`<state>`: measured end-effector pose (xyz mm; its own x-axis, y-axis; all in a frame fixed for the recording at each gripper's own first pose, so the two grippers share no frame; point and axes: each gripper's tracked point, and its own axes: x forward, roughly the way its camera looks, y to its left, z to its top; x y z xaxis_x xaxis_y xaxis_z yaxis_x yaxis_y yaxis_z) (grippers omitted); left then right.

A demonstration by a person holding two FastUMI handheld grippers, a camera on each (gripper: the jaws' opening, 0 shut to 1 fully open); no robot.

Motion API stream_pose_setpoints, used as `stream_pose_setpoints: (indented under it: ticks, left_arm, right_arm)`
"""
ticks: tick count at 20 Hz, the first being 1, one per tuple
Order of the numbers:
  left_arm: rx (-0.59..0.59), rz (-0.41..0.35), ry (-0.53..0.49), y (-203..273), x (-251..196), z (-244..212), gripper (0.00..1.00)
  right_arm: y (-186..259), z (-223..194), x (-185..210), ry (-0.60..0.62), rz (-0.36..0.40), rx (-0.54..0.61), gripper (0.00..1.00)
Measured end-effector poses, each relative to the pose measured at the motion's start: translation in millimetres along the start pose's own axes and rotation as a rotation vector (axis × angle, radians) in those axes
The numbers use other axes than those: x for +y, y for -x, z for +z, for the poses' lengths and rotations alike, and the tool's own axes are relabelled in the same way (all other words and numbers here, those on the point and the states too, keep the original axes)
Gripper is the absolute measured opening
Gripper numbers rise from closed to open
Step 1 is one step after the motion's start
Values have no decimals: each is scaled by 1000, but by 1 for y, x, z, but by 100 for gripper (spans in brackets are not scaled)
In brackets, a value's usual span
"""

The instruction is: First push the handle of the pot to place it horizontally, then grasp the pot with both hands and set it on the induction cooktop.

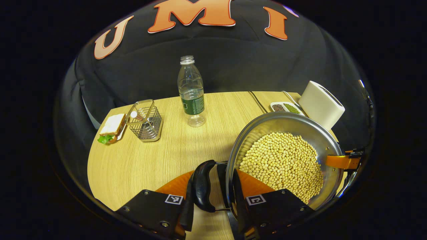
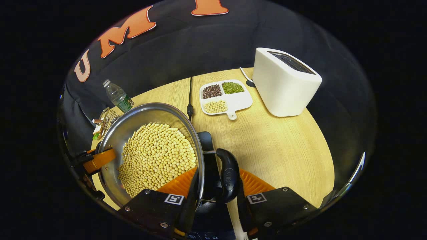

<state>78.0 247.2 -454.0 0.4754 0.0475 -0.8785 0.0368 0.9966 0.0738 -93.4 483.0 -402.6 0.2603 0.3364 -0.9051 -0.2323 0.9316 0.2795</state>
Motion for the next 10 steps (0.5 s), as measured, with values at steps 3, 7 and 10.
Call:
stream_pose_setpoints:
  ticks: [3, 7, 10]
  left_arm:
    - [3, -1, 17, 12, 9, -9, 53]
    - [16, 2, 43, 19, 25, -15, 54]
    - [44, 12, 66, 22, 29, -20, 63]
  right_arm:
    - [8, 12, -12, 3, 4, -12, 54]
    - [16, 22, -27, 14, 14, -25, 55]
    - [17, 19, -28, 65, -7, -29, 63]
